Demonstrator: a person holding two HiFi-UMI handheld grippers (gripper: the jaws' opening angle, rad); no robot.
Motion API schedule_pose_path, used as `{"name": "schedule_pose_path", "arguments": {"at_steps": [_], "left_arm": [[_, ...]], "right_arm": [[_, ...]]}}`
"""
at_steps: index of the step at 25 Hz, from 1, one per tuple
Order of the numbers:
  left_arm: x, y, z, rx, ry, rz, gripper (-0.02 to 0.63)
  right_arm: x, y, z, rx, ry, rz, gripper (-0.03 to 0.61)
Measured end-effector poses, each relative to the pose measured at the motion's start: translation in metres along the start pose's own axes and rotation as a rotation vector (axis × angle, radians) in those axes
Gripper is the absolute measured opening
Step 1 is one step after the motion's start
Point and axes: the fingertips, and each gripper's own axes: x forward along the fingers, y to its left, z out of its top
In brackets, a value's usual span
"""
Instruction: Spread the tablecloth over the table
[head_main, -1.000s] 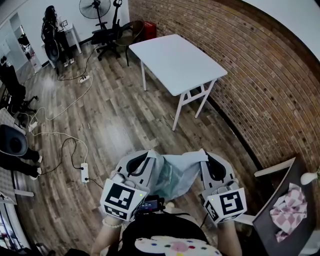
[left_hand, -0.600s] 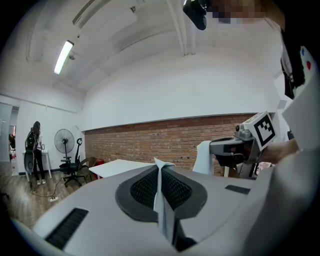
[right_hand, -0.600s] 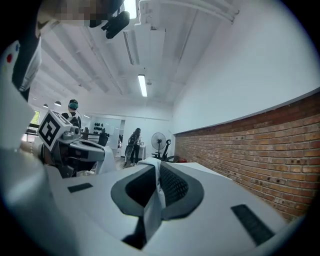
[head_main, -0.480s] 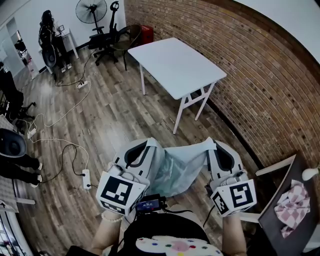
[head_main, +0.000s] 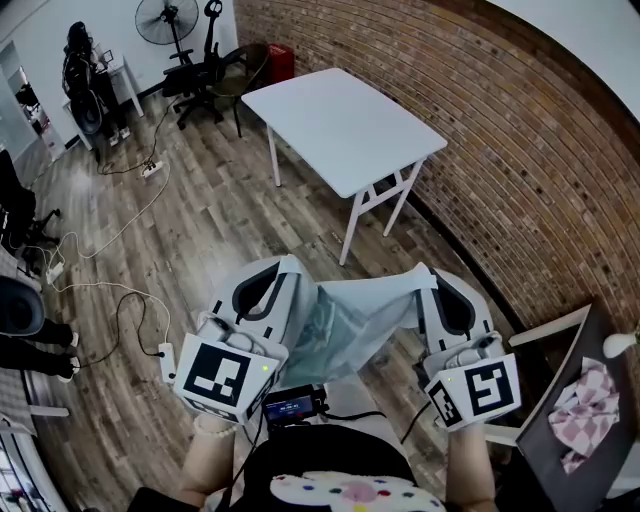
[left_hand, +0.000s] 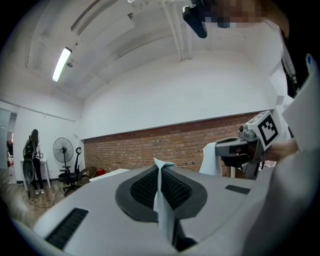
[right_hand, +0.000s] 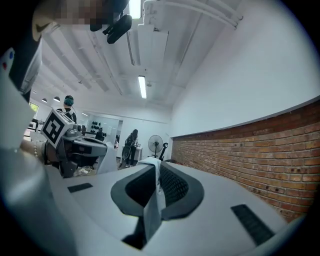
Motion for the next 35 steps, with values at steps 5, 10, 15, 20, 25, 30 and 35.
{"name": "schedule_pose_path", "arguments": {"at_steps": [5, 10, 15, 20, 25, 30, 35], "left_arm": [[0.039, 0.018, -0.004, -0.012, 0.011, 0.027, 0.014], [0.092, 0.052, -0.010, 0.005, 0.032, 0.071, 0.014], [0.151, 0.077, -0.013, -0.020, 0.057, 0.100, 0.014], [0.194, 0.093, -0.017, -0.045, 0.091, 0.119, 0.014], [0.215, 0.105, -0.025, -0.043, 0.125, 0.125, 0.014], [0.226, 0.121, -0.029, -0.057, 0.146, 0.110, 0.014], [0.241, 0.149, -0.033, -0.014, 0.150, 0.093, 0.014]], "right_arm": [[0.043, -0.026, -0.007, 0.025, -0.010, 0.028, 0.035], [0.100, -0.060, -0.012, 0.030, -0.009, 0.076, 0.035], [0.152, -0.101, -0.020, 0.024, 0.023, 0.117, 0.035], [0.193, -0.132, -0.029, 0.035, 0.054, 0.143, 0.035], [0.212, -0.157, -0.037, 0.039, 0.081, 0.123, 0.035], [0.221, -0.177, -0.043, 0.037, 0.102, 0.050, 0.035], [0.228, -0.204, -0.054, -0.003, 0.140, -0.037, 0.035]]}}
